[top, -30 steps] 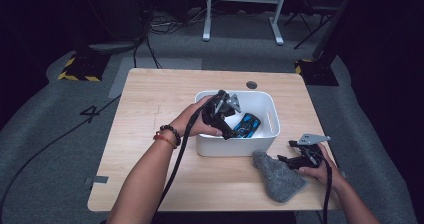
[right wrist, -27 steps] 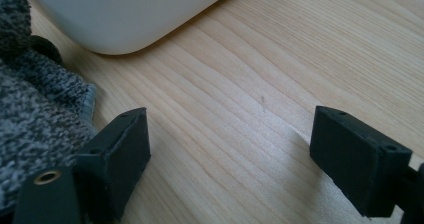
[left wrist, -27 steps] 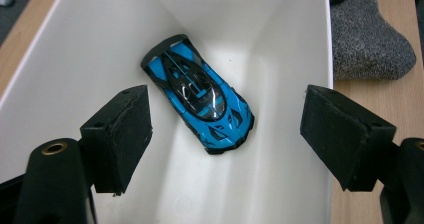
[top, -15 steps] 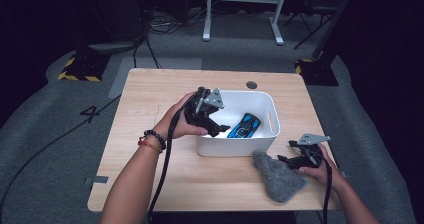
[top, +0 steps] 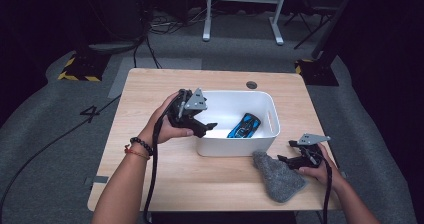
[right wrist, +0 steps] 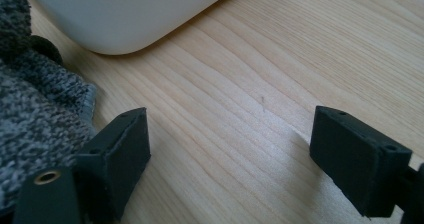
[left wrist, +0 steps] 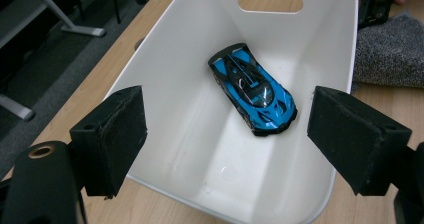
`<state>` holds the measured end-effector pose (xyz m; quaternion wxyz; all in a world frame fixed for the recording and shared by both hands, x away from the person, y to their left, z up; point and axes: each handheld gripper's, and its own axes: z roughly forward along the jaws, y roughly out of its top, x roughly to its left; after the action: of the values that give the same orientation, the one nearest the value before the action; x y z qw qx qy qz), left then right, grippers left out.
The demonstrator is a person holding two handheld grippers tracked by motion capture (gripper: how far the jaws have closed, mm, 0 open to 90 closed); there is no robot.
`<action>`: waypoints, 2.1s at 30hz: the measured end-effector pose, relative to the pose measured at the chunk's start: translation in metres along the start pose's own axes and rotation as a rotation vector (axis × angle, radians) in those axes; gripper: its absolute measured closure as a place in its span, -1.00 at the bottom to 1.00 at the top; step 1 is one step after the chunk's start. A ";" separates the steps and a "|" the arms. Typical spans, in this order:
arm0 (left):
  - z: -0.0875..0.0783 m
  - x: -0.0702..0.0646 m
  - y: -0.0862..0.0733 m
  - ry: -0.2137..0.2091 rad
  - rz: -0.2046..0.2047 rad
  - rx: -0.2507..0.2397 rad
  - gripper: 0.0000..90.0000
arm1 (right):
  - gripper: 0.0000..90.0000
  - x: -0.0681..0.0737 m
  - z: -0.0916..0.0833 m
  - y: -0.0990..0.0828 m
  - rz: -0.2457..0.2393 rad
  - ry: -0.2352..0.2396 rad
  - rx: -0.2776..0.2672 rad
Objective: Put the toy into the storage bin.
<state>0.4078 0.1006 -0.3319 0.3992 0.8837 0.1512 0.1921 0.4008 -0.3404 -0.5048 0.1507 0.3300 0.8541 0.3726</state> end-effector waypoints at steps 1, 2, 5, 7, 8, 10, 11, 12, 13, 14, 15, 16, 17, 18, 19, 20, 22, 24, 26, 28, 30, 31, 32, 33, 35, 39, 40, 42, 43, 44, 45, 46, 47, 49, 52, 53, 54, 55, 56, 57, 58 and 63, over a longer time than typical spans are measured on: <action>-0.002 0.000 -0.002 0.010 0.004 0.000 -0.64 | -0.64 0.000 0.000 0.000 0.000 0.000 0.000; -0.004 0.000 -0.004 0.014 0.000 -0.006 -0.64 | -0.64 0.000 0.000 0.000 0.000 0.000 0.000; -0.009 0.000 -0.010 0.028 -0.004 -0.009 -0.64 | -0.64 0.000 0.000 0.000 0.000 0.000 0.000; -0.012 -0.001 -0.014 0.042 -0.006 -0.010 -0.64 | -0.64 0.000 0.000 0.000 0.000 0.000 0.000; -0.013 -0.001 -0.016 0.049 -0.006 -0.009 -0.64 | -0.64 0.000 0.000 0.000 0.000 0.000 0.000; -0.016 -0.001 -0.020 0.057 -0.008 -0.009 -0.64 | -0.64 0.000 0.000 0.000 0.000 0.000 0.000; -0.018 -0.001 -0.021 0.059 -0.009 -0.010 -0.64 | -0.64 0.000 0.000 0.000 0.000 0.000 0.000; -0.019 -0.001 -0.023 0.062 -0.010 -0.011 -0.64 | -0.64 0.000 0.000 0.000 0.000 0.000 0.000; -0.020 -0.002 -0.025 0.065 -0.011 -0.007 -0.64 | -0.64 0.000 0.000 0.000 0.000 0.000 0.000; -0.021 -0.002 -0.026 0.069 -0.010 -0.006 -0.64 | -0.64 0.000 0.000 0.000 0.001 -0.001 0.000; -0.022 -0.002 -0.028 0.073 -0.013 -0.001 -0.64 | -0.64 0.000 0.000 0.000 0.001 -0.001 0.000; -0.023 -0.003 -0.029 0.080 -0.010 0.004 -0.64 | -0.64 0.000 0.000 0.000 0.002 -0.001 0.000; -0.024 -0.004 -0.031 0.083 -0.011 0.006 -0.64 | -0.64 0.000 0.000 0.000 0.002 -0.001 0.000; -0.025 -0.004 -0.033 0.081 -0.010 0.009 -0.64 | -0.64 0.000 0.000 0.000 0.002 -0.002 0.000; -0.025 -0.005 -0.035 0.087 -0.014 0.012 -0.64 | -0.64 0.000 0.000 0.000 0.002 -0.002 0.000; -0.025 -0.006 -0.038 0.094 -0.012 0.019 -0.64 | -0.64 0.000 0.000 0.000 0.002 -0.002 0.000; -0.024 -0.008 -0.043 0.100 -0.017 0.026 -0.64 | -0.64 0.000 0.000 0.000 0.002 -0.002 0.000; -0.025 -0.009 -0.048 0.111 -0.023 0.028 -0.64 | -0.64 0.001 0.000 0.000 0.010 0.000 0.000; -0.025 -0.009 -0.053 0.125 -0.035 0.027 -0.64 | -0.64 0.001 0.000 0.000 0.010 0.000 -0.001; -0.023 -0.009 -0.059 0.131 -0.048 0.034 -0.64 | -0.64 0.001 0.000 0.000 0.011 0.000 -0.001; -0.022 -0.009 -0.065 0.140 -0.058 0.044 -0.64 | -0.64 0.001 0.000 0.000 0.010 0.000 -0.001; -0.021 -0.009 -0.068 0.141 -0.067 0.045 -0.64 | -0.64 0.001 0.000 0.000 0.010 0.000 -0.001; -0.020 -0.009 -0.071 0.144 -0.074 0.048 -0.64 | -0.64 0.001 0.000 0.000 0.010 0.000 0.000; -0.020 -0.010 -0.073 0.150 -0.072 0.056 -0.64 | -0.64 0.001 0.000 0.000 0.011 0.000 0.000; -0.018 -0.011 -0.079 0.157 -0.080 0.070 -0.64 | -0.64 0.001 0.000 0.000 0.011 0.000 0.000; -0.016 -0.012 -0.091 0.168 -0.094 0.091 -0.64 | -0.64 0.001 0.000 0.000 0.010 0.000 0.000; -0.015 -0.012 -0.094 0.168 -0.102 0.091 -0.64 | -0.64 0.001 0.000 0.000 0.011 0.000 0.000; -0.014 -0.012 -0.100 0.175 -0.114 0.098 -0.64 | -0.64 0.001 0.000 0.000 0.011 0.000 -0.001; -0.013 -0.012 -0.103 0.177 -0.123 0.096 -0.64 | -0.64 0.001 0.000 0.000 0.011 0.000 -0.001; -0.012 -0.012 -0.106 0.177 -0.131 0.101 -0.64 | -0.64 0.001 0.000 0.000 0.011 0.000 0.000; -0.011 -0.012 -0.109 0.174 -0.138 0.107 -0.64 | -0.64 0.001 0.000 0.000 0.011 0.000 0.000; -0.010 -0.012 -0.112 0.171 -0.148 0.111 -0.64 | -0.64 0.001 0.000 0.000 0.011 0.000 0.000; -0.010 -0.012 -0.114 0.174 -0.154 0.115 -0.63 | -0.64 0.001 0.000 0.000 0.011 0.000 0.000; -0.009 -0.013 -0.119 0.185 -0.166 0.120 -0.63 | -0.64 0.001 0.000 0.000 0.011 0.000 0.000; -0.009 -0.013 -0.127 0.184 -0.190 0.121 -0.63 | -0.64 0.001 0.000 0.000 0.011 0.000 0.000; -0.008 -0.013 -0.130 0.185 -0.200 0.120 -0.63 | -0.64 0.001 0.000 0.000 0.011 0.000 0.000; -0.007 -0.013 -0.133 0.186 -0.215 0.121 -0.63 | -0.64 0.001 0.000 0.000 0.011 0.000 -0.001; -0.006 -0.014 -0.135 0.190 -0.218 0.129 -0.63 | -0.64 0.001 0.000 0.000 0.010 0.001 -0.001; -0.006 -0.015 -0.138 0.196 -0.218 0.136 -0.63 | -0.64 0.001 0.000 0.000 0.011 0.001 -0.001; -0.005 -0.015 -0.141 0.196 -0.230 0.138 -0.63 | -0.64 0.001 0.000 0.000 0.010 0.000 0.000; -0.004 -0.015 -0.144 0.188 -0.246 0.140 -0.63 | -0.64 0.001 0.000 0.000 0.010 0.000 -0.001; -0.002 -0.017 -0.157 0.190 -0.278 0.160 -0.63 | -0.64 0.001 0.000 0.000 0.010 0.001 -0.001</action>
<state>0.3743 0.1948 -0.4541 0.3344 0.8611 0.3234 0.2051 0.4001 -0.3400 -0.5052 0.1486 0.3343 0.8523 0.3738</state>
